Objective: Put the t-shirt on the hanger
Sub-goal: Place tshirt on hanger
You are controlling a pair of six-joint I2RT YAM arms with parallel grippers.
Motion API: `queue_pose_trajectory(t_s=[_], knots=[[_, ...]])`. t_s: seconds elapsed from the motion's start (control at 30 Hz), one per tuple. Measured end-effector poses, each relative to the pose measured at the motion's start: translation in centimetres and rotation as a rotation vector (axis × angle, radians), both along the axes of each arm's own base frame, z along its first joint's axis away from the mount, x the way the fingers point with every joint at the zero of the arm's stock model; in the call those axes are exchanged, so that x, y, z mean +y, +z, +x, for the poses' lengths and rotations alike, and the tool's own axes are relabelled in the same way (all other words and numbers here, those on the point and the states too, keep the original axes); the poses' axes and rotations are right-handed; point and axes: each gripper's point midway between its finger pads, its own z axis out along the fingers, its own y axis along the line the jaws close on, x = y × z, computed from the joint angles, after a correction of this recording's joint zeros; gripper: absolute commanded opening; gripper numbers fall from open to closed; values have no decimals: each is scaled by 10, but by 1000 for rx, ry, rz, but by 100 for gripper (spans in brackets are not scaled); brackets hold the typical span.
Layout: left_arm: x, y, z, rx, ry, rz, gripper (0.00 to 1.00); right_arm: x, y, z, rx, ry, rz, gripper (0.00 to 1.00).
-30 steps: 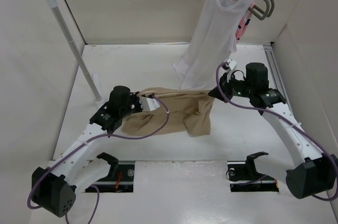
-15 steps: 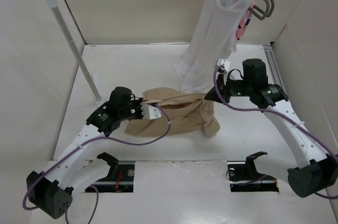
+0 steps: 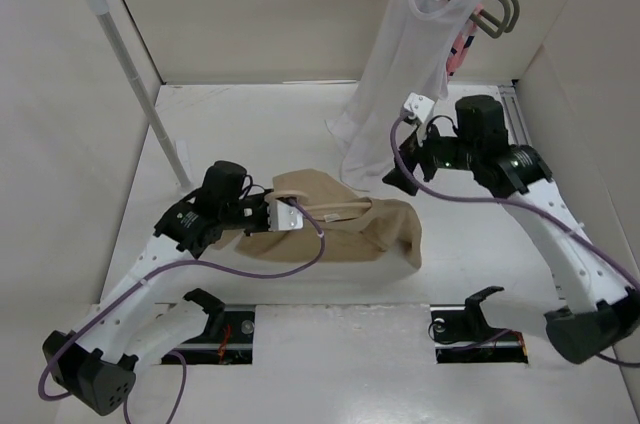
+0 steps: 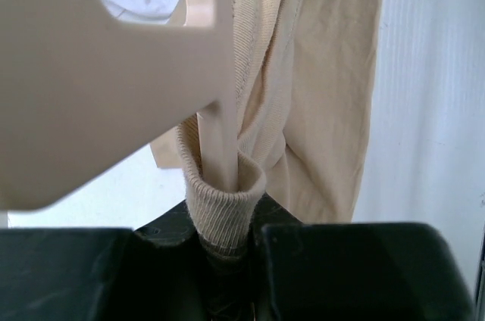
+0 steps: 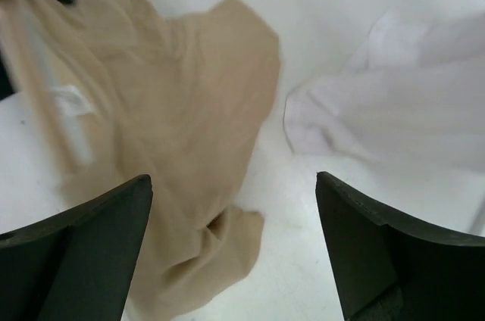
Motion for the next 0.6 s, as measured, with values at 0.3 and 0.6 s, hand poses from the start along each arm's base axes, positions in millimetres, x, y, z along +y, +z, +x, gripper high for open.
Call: queue_pose_trajectory(t_s=[0.3, 0.6], knots=[[6, -11, 7, 23, 42, 49, 0, 63, 91, -89, -317, 277, 132, 82], [5, -6, 7, 18, 36, 43, 0, 122, -24, -63, -104, 306, -122, 62]])
